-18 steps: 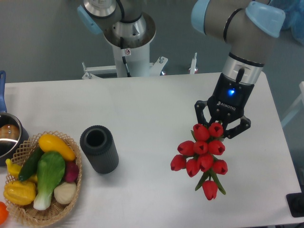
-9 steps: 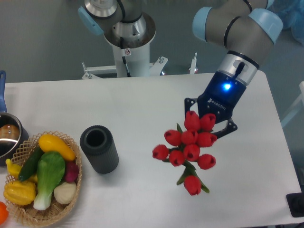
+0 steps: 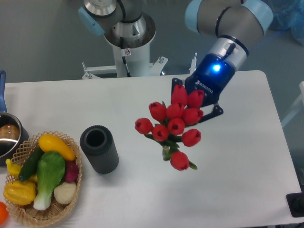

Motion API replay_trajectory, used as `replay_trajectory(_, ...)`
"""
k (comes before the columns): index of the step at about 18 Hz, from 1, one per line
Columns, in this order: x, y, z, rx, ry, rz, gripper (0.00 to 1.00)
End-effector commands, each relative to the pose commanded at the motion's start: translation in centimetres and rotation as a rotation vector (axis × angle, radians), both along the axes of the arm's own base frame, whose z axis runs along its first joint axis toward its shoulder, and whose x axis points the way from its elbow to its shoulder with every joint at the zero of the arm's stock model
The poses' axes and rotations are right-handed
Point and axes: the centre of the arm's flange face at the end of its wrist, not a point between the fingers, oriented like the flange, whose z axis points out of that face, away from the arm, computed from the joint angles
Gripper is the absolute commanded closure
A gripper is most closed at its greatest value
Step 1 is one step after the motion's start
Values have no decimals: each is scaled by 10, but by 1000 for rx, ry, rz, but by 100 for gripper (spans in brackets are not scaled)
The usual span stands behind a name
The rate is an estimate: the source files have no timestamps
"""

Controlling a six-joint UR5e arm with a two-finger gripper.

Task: Insert the flowers into the vase
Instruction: 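Move the tulips over the vase and lower stems into its opening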

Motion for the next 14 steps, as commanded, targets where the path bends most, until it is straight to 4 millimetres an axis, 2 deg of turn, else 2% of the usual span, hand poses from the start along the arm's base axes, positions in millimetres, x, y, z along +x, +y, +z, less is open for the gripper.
replay_trajectory(5, 24, -4, -1, 97, -82, -43, 97)
replay_trajectory(10, 63, -4, 13, 108, -94, -74, 97)
replay_trajectory(14, 80, 1, 19, 100, -104, -92, 97)
